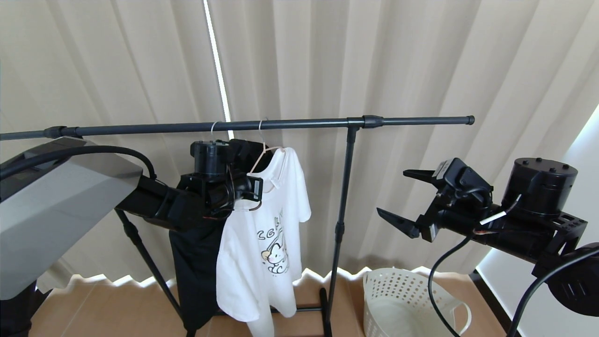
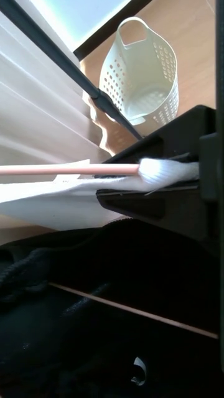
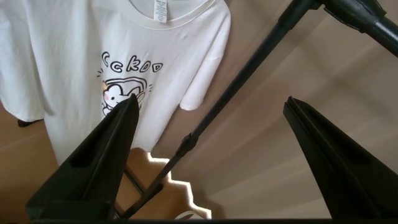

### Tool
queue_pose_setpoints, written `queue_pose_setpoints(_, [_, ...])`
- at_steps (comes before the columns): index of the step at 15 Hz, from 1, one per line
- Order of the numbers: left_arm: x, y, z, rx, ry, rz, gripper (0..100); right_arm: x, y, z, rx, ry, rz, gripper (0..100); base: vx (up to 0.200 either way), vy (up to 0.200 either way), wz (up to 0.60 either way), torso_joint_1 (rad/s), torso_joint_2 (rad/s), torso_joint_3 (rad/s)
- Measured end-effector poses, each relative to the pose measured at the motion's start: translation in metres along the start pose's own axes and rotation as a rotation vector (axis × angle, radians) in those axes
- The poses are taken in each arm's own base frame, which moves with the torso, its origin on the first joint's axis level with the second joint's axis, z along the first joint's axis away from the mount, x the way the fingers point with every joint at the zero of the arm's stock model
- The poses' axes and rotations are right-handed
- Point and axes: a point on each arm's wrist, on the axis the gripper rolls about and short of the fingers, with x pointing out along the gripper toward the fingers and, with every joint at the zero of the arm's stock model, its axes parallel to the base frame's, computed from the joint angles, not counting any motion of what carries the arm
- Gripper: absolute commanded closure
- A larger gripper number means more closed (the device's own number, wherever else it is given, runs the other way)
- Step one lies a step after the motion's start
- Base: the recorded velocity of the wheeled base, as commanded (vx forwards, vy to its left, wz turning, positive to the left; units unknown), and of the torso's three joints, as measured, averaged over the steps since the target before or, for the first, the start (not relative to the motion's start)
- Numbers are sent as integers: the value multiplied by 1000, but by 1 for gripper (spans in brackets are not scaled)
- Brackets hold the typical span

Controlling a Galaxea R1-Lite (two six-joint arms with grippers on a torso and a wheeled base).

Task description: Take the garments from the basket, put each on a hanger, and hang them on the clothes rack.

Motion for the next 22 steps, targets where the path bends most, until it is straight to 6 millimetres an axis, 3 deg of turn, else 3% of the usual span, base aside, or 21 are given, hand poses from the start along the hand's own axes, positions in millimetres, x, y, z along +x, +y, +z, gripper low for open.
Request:
queue_pose_setpoints(2, [1,3,-2,-2,4,6,100,2,-1,-1,1,1,0,0,0,0,0,0,0,0])
queue_pose_setpoints(3, [2,3,-2,-2,6,5,0,3,-1,-1,1,2,0,0,0,0,0,0,0,0])
queue_pose_setpoints(9, [-5,4,1,-4,1,7,0,8,-2,-3,2,3,5,0,0,0,0,0,0,0])
queue_pose_setpoints(12, [-39,3,11,-4,-10,8,0,5,0,-4,5,8,8,0,0,0,0,0,0,0])
queue_pose_setpoints(15, [-104,4,15,-5,-20,21,0,-16,5,7,1,-13,-2,0,0,0,0,0,0,0])
queue_pose_setpoints(17, [-159,6,19,-12,-68,39,0,-42,10,20,16,-45,-32,0,0,0,0,0,0,0])
queue_pose_setpoints(20, [-248,3,23,-9,-198,56,0,-83,17,36,265,3,-195,0,0,0,0,0,0,0])
queue_pose_setpoints(22, [-299,-1,9,-1,-217,61,0,-107,30,32,375,118,-278,0,0,0,0,0,0,0])
